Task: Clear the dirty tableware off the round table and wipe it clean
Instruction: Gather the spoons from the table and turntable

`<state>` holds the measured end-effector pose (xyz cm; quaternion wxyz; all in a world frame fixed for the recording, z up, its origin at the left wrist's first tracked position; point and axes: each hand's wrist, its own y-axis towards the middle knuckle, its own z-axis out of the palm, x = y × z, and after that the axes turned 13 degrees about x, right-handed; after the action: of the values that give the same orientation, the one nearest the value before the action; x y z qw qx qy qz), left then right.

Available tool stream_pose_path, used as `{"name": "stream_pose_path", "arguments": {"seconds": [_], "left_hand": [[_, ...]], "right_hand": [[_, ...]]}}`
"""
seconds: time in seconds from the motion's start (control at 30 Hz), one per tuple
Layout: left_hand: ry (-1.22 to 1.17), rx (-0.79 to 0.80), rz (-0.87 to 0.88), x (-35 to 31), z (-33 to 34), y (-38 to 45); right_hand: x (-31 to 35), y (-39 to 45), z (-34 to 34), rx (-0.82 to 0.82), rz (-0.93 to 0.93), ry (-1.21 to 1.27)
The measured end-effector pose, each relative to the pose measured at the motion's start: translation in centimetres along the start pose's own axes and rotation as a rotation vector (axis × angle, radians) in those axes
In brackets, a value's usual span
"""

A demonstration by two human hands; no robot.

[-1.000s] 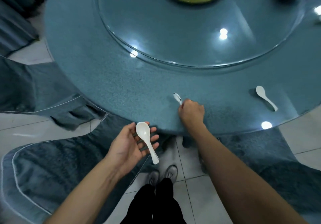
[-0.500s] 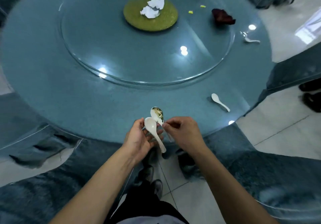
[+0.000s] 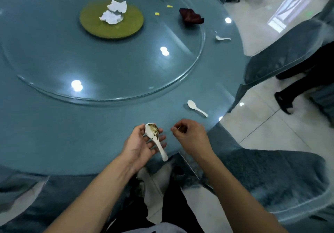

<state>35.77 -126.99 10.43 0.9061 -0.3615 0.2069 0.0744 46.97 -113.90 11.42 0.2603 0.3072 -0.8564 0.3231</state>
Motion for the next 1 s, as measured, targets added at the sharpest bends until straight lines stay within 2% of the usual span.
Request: {"name": "stream_pose_path", "arguments": {"seconds": [0.17, 0.33, 0.43, 0.6, 0.8, 1.0], "left_hand": [[-0.002, -0.033, 0.001, 1.7, 2.5, 2.2], [-0.057, -0.064, 0.025, 3.8, 4.6, 3.7], [-0.073, -0.091, 0.038, 4.7, 5.2, 4.1], [-0.088, -0.141, 0.054, 5.5, 5.2, 4.1], [-0.074, -0.164, 0.061, 6.0, 5.2, 3.8], [-0.032, -0.11, 0.027, 6.3, 5.8, 3.7]], "right_hand": [[-7.0, 6.0, -4.1, -0.043, 0.098, -0.156], [-12.4, 11.6, -6.4, 0.054, 0.131, -0.334], [-14.0, 14.4, -6.8, 0.119, 0.112, -0.409], [-15.2, 16.8, -6.2, 0.128, 0.058, -0.501], [-15.8, 17.0, -5.4, 0.111, 0.113, -0.46], [-14.8, 11.3, -6.3, 0.026, 0.173, -0.243]]}}
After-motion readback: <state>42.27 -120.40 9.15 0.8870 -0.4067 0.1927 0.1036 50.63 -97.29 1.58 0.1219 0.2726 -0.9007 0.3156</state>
